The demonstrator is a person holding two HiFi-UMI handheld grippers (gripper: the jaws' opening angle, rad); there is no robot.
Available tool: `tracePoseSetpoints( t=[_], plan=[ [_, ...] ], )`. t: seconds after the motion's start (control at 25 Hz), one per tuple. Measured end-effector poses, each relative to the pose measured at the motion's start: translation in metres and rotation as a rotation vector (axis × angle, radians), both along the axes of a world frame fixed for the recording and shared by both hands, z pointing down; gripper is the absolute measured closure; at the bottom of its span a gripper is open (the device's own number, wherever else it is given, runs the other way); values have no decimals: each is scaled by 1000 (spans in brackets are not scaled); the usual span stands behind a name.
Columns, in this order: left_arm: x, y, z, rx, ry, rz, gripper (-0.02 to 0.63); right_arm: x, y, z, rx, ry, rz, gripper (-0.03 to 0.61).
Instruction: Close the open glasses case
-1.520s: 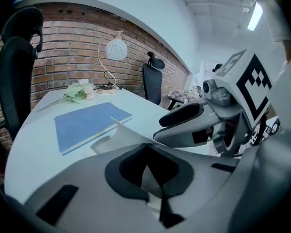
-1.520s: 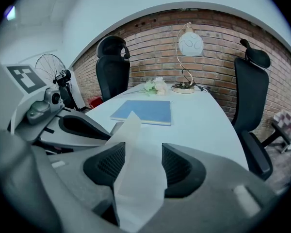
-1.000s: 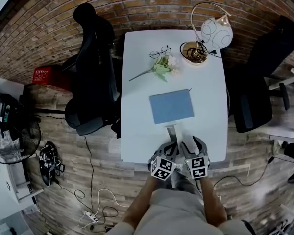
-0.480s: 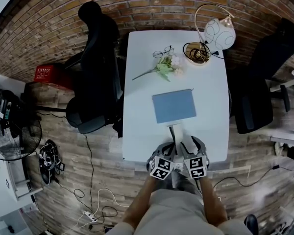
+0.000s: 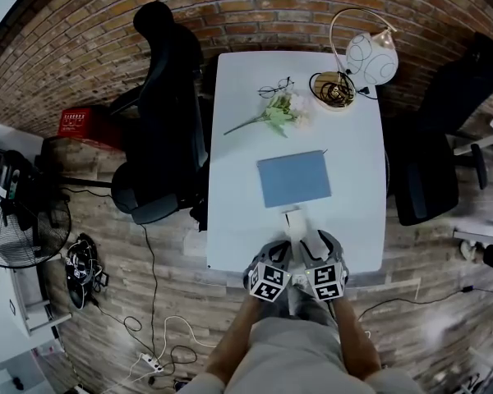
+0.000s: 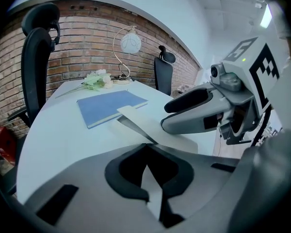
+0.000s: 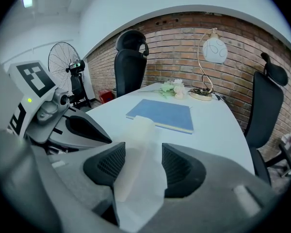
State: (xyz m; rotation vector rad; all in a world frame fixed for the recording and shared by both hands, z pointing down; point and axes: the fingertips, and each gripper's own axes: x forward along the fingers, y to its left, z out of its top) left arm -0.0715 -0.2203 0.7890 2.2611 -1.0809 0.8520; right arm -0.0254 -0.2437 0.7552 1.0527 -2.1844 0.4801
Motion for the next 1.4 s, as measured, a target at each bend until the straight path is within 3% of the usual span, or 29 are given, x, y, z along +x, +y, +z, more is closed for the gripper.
tracePoseSetpoints(
  t=[0.4, 0.76, 1.0, 1.4],
  plan=[
    [-11, 3, 9, -37, -19, -18, 611, -14, 4, 9, -11, 10, -36, 339],
    [-10, 4, 4, -23, -24, -27, 611, -12, 3, 3, 3, 12, -41, 339],
    [-13, -4, -23, 49, -19, -50, 611, -5, 1, -23, 64, -26, -29, 339],
    [-8, -12, -108, 238, 6, -95, 611, 26, 5, -98, 203, -107, 38, 339]
  ],
)
